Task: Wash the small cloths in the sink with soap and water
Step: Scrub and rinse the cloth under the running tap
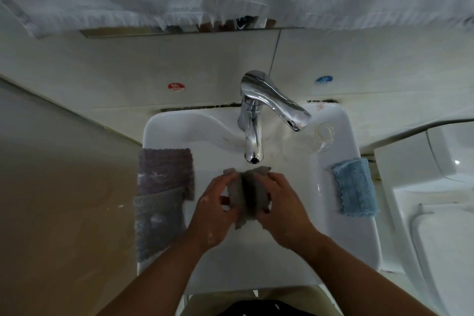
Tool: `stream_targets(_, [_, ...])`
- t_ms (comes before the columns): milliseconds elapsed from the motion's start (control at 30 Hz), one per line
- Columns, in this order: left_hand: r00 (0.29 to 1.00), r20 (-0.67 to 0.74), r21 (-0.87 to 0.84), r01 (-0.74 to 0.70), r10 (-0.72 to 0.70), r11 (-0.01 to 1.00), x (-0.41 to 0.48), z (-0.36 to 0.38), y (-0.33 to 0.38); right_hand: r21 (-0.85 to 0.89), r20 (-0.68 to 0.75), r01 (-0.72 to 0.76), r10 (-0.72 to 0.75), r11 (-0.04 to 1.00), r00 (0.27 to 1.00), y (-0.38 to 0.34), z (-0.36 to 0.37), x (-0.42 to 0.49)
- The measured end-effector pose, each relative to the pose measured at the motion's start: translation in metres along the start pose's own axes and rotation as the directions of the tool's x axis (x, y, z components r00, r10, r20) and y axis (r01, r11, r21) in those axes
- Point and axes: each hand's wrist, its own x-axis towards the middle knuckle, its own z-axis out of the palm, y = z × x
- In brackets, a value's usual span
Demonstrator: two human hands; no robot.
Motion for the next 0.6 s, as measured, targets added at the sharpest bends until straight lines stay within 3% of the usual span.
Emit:
stream_targets(233, [0.998, -0.051, -0.034, 0.035, -0.036, 0.999, -0.002, 0.014, 0.019, 0.253, 0.066, 0.133, -0.154, 0.958, 0.986, -0.021, 0.003, -0.004])
stream_targets(333, [0.994, -0.085, -0.058, 0.070, -0.075, 0.996, 0.000, 0.014, 0.021, 0.365, 0.135, 0.119, -0.179, 0.923, 0.975, -0.017, 0.001, -0.009])
stream_targets(400, [0.989, -0.115, -0.087, 0.087, -0.097, 0.992, 0.001, 0.014, 0.024, 0.462, 0.108, 0.019, -0.077, 0.886, 0.991, -0.011, -0.002, -0.010])
stream_targets(500, [0.991, -0.086, -0.194, 0.089, -0.107, 0.977, 0.000, 0.012, 0.028, 0.433, -0.110, -0.153, 0.220, 0.888, 0.969, 0.005, 0.000, -0.006])
stream_targets(533, [0.991, -0.066, -0.244, 0.099, -0.119, 0.965, -0.001, 0.012, 0.029, 0.451, -0.091, -0.250, 0.322, 0.857, 0.942, 0.010, 0.000, -0.004])
stream_targets(567, [0.991, -0.043, -0.307, 0.110, -0.130, 0.945, -0.002, 0.012, 0.031, 0.531, 0.026, -0.360, 0.410, 0.767, 0.912, 0.014, 0.000, -0.001])
stream_targets(600, [0.990, -0.020, -0.369, 0.119, -0.136, 0.922, -0.003, 0.011, 0.032, 0.638, 0.210, -0.472, 0.453, 0.608, 0.866, 0.014, -0.001, 0.001])
